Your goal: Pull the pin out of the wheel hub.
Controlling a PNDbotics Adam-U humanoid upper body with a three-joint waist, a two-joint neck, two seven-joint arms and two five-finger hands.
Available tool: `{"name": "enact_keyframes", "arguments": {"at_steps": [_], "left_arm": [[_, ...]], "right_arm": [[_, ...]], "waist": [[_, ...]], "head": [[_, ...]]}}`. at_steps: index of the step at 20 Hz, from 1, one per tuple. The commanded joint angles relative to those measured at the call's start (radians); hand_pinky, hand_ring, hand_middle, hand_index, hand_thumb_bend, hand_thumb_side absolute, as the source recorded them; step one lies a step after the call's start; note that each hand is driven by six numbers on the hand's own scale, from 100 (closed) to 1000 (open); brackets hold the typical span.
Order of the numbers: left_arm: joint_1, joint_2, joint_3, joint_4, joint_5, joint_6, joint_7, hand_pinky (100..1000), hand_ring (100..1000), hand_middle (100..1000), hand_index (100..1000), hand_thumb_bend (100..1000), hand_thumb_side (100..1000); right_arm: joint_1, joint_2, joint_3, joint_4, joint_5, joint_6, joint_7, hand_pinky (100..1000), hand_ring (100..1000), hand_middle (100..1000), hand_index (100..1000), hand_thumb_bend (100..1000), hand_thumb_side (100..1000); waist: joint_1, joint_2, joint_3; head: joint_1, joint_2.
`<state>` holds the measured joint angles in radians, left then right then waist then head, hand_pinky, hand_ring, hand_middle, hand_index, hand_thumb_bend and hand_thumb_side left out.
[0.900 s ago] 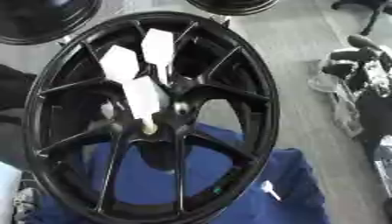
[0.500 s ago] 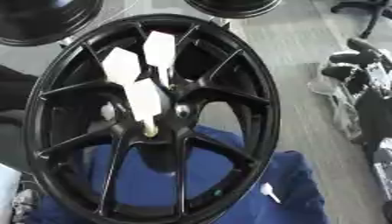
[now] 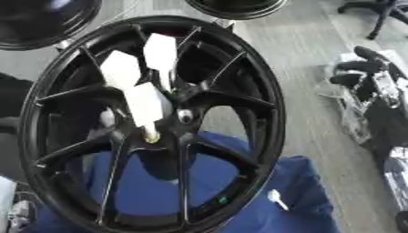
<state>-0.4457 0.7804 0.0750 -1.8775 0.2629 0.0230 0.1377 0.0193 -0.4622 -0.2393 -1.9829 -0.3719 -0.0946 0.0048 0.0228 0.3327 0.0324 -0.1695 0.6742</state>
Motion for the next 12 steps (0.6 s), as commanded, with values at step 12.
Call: {"name": "enact_keyframes", "arguments": {"at_steps": [12], "left_arm": [[-0.366, 0.366, -0.27, -0.048, -0.039, -0.053, -0.635, 833, 790, 844, 852, 797, 407]], "right_arm": [[0.044, -0.036, -0.004, -0.017, 0.037, -0.023, -0.009, 867, 655, 665, 866, 100, 709]], "waist": [[0.005, -0.032, -0.008]], "head": [[-0.01, -0.014]]}}
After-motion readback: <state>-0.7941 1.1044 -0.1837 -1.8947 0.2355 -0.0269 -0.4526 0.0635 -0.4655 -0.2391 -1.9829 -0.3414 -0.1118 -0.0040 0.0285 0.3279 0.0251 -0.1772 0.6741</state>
